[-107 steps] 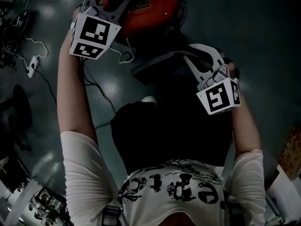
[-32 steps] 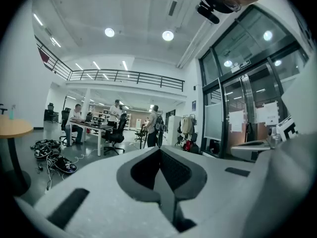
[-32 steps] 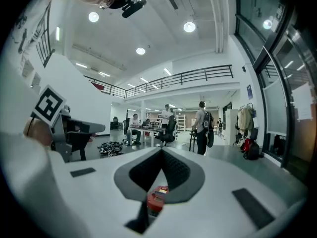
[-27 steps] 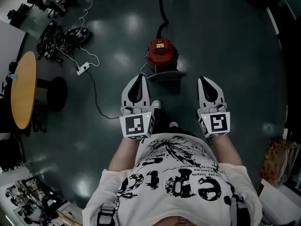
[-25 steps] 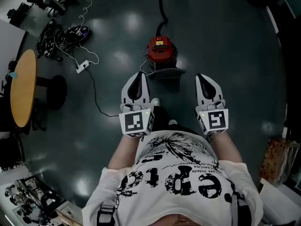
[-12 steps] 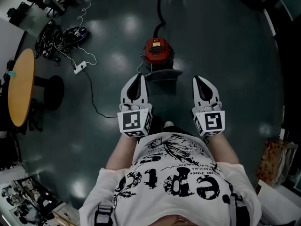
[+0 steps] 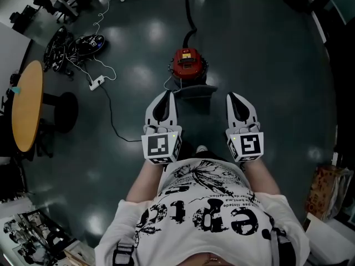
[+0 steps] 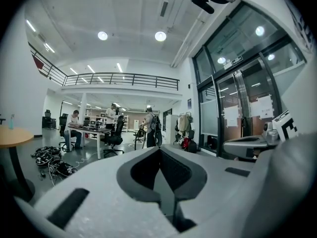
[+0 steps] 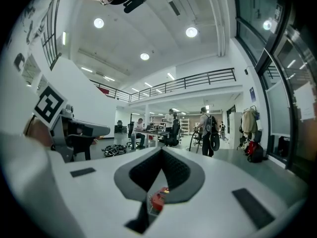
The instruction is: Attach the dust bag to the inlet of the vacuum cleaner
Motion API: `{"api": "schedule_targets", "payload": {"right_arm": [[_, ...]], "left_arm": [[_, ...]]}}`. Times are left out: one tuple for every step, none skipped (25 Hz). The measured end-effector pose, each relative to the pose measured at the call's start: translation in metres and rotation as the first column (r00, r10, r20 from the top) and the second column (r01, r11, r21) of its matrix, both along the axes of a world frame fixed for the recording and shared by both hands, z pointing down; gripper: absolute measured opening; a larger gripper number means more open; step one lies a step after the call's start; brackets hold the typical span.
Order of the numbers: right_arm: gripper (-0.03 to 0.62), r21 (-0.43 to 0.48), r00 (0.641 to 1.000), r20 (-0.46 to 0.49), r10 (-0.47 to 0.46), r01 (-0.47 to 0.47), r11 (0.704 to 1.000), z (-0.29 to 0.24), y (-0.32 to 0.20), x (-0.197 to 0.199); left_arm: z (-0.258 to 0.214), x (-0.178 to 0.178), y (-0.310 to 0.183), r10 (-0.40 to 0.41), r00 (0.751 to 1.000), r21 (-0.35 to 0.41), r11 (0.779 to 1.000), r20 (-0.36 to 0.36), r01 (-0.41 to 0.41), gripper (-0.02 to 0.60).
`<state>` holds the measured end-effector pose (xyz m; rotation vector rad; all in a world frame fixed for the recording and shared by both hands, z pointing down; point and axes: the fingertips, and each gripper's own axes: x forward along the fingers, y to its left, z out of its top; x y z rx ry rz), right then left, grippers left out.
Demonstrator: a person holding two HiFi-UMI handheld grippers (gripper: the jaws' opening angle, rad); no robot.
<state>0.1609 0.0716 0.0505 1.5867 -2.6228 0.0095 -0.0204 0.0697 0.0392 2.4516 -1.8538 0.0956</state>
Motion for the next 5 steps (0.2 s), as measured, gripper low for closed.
{"api": "schedule_targets", "payload": {"right_arm": [[0.000,-0.003,1.000,-0.002,-0.001,0.001,1.000,0.0004,0.0017,-0.0006],[0.000,-0.007,1.000,-0.002,-0.003,0.003,1.000,0.0014,0.0027,-0.0005],[0.000,-0.012,1.000,-0.002,-0.005,0.005,1.000,0.0029,0.0033,0.0001],[0.000,-0.017,1.000,-0.001,-0.007,0.007,1.000,0.0044,0.0037,0.0009],[0.000,-0.022,1.000,-0.001,-0.008,0.008,1.000,0.0059,0.0040,0.0018]], "left_arm": [[-0.0010,0.0013,0.0006,0.006,1.000,0.005,1.000,0.007,-0.006,0.003],[-0.0015,0.0034,0.0007,0.013,1.000,0.010,1.000,0.010,-0.013,0.003],[-0.0015,0.0058,0.0005,0.019,1.000,0.013,1.000,0.010,-0.020,0.003],[-0.0011,0.0082,0.0001,0.026,1.000,0.014,1.000,0.008,-0.026,0.003],[-0.0006,0.0105,-0.0004,0.031,0.999,0.016,0.999,0.006,-0.031,0.003]]}}
